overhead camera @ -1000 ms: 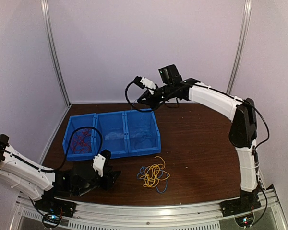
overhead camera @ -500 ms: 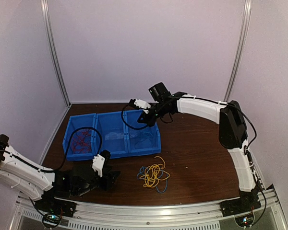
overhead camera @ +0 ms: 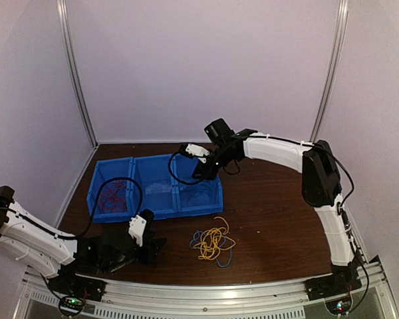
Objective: Untangle the cables
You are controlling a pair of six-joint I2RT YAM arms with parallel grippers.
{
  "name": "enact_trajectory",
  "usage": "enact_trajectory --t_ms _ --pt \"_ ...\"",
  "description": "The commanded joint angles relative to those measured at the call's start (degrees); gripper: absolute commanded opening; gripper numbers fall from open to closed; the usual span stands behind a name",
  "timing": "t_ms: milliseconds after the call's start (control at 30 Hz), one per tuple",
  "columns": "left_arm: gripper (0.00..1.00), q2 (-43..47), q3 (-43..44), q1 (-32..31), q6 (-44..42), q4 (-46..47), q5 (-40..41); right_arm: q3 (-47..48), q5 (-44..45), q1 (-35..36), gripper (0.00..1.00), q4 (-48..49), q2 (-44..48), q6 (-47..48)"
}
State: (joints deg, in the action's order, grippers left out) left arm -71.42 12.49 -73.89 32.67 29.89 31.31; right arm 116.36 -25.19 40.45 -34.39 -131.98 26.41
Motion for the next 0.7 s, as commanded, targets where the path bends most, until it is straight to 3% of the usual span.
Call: enact_trajectory --t_ms 0,100,333,500,667 --pt "0.47 -0.65 1.12 -0.2 -1.15 1.84 0.95 1.54 -1.72 0.9 0.32 -4.74 4.18 0.01" --pt "0.47 -0.66 1.54 -0.2 -1.97 1.8 0.82 0.25 -1.75 0.94 0.43 -6.54 8.2 0.66" --pt "0.48 -2.32 3.37 -0.2 -4.2 2.18 0.18 -10.9 1.72 0.89 0.53 -7.36 20.64 1.99" --pt "0.48 -5.14 5.0 -0.2 -6.65 4.67 -1.28 -25.69 0.1 0.88 0.53 -3.7 31.66 4.69" --pt "0.48 -8.27 7.4 -0.2 -8.13 6.07 -2.71 -39.79 -8.69 1.23 0.43 -3.69 40.81 10.34"
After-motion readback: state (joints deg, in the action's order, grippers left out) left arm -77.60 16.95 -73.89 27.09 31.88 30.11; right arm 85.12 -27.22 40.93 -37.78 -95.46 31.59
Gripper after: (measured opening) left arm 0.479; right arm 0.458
